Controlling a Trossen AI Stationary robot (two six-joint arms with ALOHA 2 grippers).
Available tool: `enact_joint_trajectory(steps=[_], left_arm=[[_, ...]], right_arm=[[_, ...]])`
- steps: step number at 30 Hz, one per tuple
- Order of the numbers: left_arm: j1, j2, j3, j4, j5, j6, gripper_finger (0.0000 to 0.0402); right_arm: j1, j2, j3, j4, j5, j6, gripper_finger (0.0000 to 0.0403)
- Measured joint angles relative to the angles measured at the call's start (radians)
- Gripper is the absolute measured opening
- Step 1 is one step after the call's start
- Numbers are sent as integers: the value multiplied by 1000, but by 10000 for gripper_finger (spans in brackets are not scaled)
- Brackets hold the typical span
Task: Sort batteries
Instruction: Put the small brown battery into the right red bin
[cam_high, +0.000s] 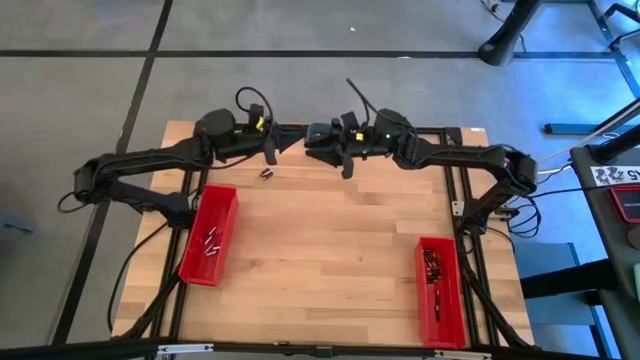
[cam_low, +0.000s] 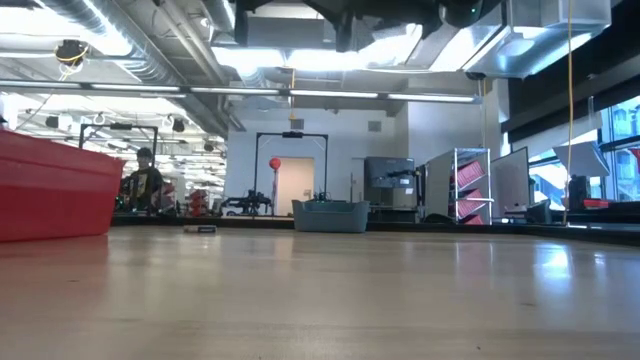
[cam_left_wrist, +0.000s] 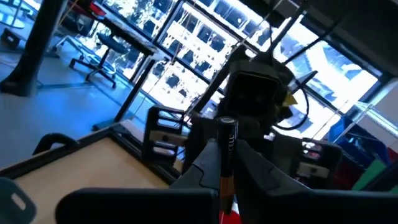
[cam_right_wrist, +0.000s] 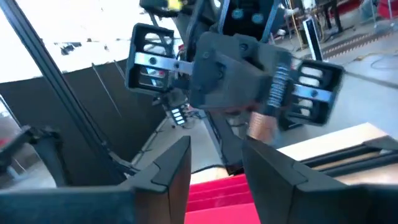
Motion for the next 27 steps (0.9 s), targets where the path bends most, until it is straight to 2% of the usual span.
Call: enact_joint_trajectory(steps=[5, 11, 16, 22, 24, 27], left_arm=[[-27, 35, 1, 2, -8, -2, 16], [-44, 61, -1, -13, -7, -13, 13], [-47, 63, -2, -19, 1, -16, 18], [-47, 58, -1, -9, 5, -17, 15], [-48, 58, -1, -15, 5, -19, 17], [-50, 57, -1, -34, 4, -18, 18]], right_arm=[[18, 1, -1, -33, 17, -50, 138], [18, 0, 0, -68, 19, -50, 95], [16, -1, 2, -174, -52, -23, 72], [7, 1, 0, -385, -31, -92, 105], [4, 1, 0, -375, -25, -91, 124], [1, 1, 0, -263, -46, -68, 152]])
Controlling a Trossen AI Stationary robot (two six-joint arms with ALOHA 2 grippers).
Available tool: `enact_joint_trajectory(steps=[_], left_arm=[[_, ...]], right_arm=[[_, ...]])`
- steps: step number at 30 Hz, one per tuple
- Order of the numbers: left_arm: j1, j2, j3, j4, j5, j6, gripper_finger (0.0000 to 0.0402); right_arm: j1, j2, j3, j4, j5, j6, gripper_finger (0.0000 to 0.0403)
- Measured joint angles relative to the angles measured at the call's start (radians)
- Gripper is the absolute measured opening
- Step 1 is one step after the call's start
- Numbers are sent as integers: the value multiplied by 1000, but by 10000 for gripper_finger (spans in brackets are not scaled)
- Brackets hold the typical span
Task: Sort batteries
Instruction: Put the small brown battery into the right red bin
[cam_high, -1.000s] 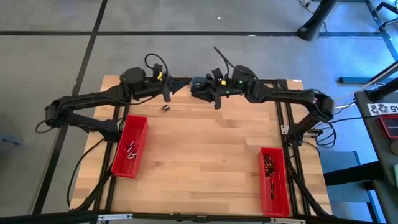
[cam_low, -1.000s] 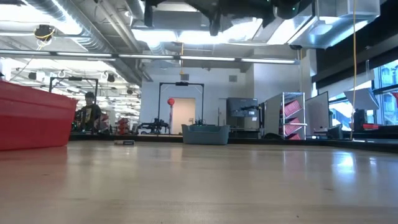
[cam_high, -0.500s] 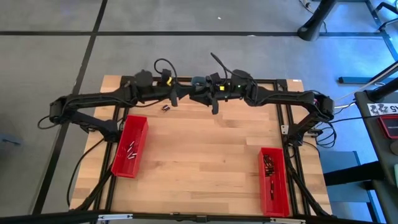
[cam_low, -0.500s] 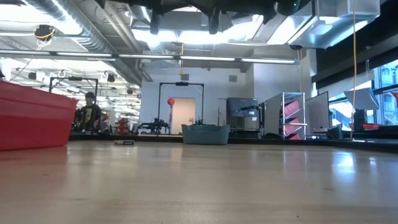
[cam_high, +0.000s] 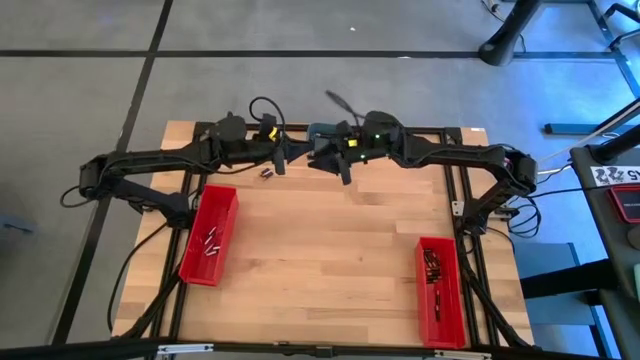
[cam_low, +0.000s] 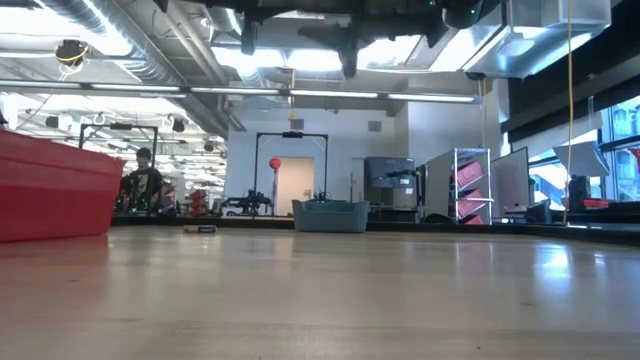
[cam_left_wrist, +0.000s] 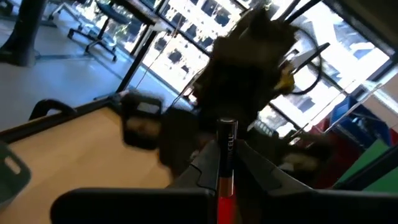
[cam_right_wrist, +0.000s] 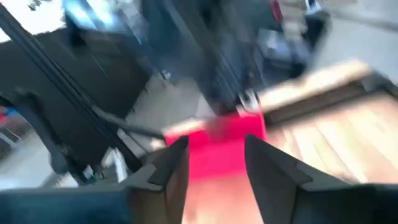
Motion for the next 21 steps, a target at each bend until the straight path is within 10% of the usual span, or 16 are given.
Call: enact_joint_trajectory(steps=[6, 16, 21], left_arm=[[-1, 0, 0, -31, -5, -5, 15], [0, -1, 1, -35, -6, -3, 19], [0, 0, 1, -53, -23, 31, 49]], right_arm=[[2, -1, 0, 123, 51, 35, 163], [2, -1, 0, 107, 98, 6, 30], [3, -1, 0, 75, 163, -12, 27]])
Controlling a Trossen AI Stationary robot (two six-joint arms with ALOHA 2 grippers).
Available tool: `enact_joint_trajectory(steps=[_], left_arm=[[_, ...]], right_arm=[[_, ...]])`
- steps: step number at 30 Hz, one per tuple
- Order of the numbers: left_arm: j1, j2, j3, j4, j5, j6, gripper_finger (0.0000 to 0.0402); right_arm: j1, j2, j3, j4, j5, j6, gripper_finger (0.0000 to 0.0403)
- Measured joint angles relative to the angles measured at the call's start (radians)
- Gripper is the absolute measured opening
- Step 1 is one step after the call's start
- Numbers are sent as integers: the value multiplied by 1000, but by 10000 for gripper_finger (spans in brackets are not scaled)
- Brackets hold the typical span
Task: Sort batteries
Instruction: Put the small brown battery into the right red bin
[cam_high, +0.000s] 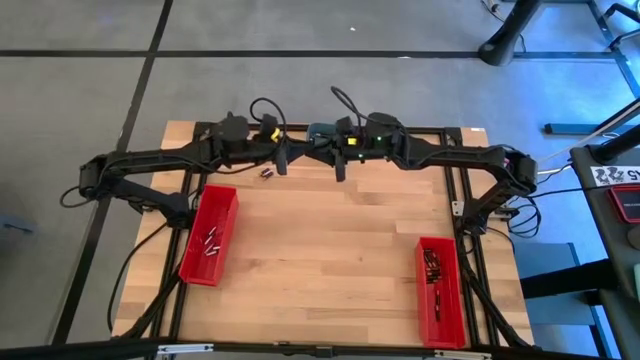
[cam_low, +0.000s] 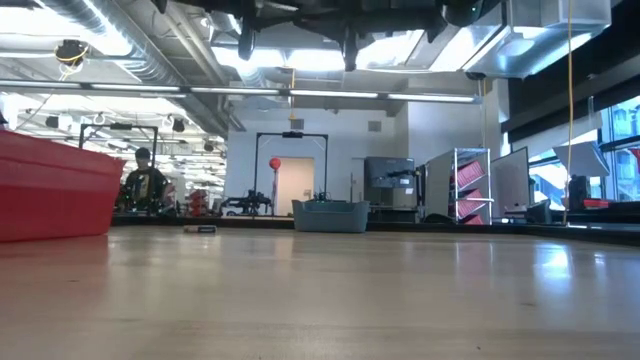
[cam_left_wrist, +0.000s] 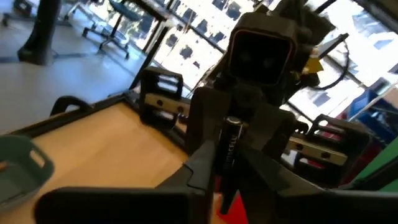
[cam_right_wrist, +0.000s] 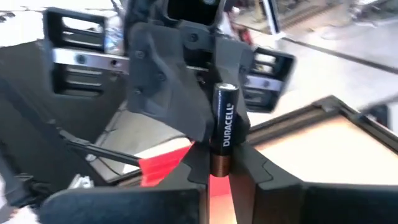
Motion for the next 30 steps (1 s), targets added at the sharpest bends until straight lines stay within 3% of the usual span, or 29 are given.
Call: enact_joint_trajectory(steps=[9, 18, 25, 30], left_arm=[[34, -36, -1, -180, 8, -14, 126], [95, -105, -1, -327, 0, -78, 132], [58, -220, -1, -458, -1, -104, 123], [-49, -319, -1, -530, -57, -99, 116]], right_arm=[[-4, -127, 0, -318, 240, -95, 28], [-9, -304, 2, -634, 405, -209, 28], [209, -429, 2, -944, 603, -179, 28], [408, -435, 2, -1128, 674, 38, 28]])
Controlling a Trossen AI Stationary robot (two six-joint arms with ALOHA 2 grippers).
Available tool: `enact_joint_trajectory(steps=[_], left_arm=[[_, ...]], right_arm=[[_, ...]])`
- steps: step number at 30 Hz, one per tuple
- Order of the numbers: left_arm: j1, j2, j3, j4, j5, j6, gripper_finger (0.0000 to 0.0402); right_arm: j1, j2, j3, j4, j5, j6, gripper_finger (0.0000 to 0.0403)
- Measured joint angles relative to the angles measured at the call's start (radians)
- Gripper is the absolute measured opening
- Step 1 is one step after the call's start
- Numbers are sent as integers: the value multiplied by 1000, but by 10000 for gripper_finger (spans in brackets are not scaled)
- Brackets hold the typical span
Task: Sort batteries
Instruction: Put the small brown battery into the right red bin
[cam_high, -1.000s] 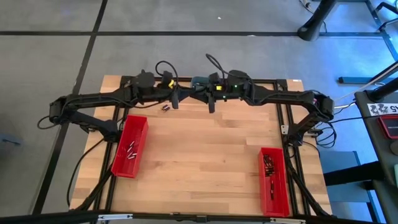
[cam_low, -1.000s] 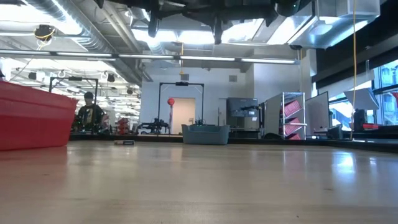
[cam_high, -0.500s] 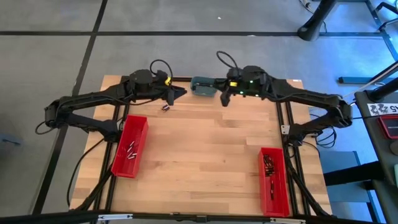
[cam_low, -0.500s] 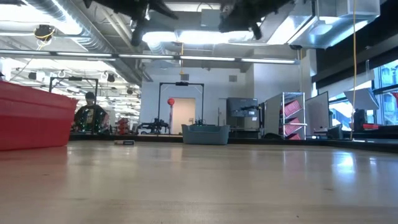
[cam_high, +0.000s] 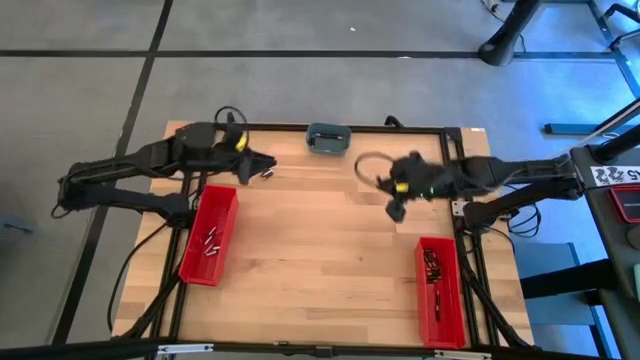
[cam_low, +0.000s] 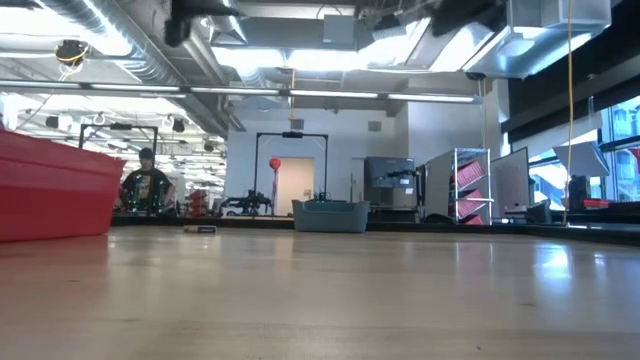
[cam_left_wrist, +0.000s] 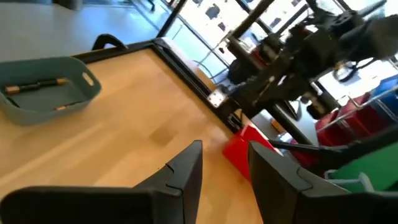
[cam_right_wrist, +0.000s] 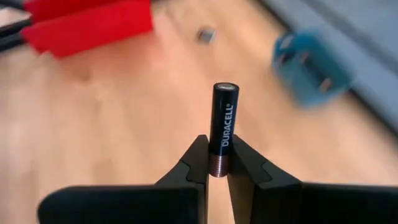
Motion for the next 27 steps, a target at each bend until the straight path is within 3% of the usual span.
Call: enact_joint_trajectory(steps=[5, 12, 15, 22, 27], left_arm=[[-153, -62, 0, 2, -124, -114, 110], [-396, -59, 0, 70, -208, -189, 98], [-483, -42, 0, 59, -268, -189, 93], [-609, -12, 0, 26, -353, -192, 88], [-662, 22, 0, -54, -401, -224, 88]], right_arm=[[230, 34, 0, -135, -17, 313, 28], [496, 118, 0, -267, -238, 638, 28], [608, 125, 0, -276, -270, 786, 28], [876, 126, -6, -287, -309, 1203, 28], [962, 133, -53, -287, -475, 1572, 28]])
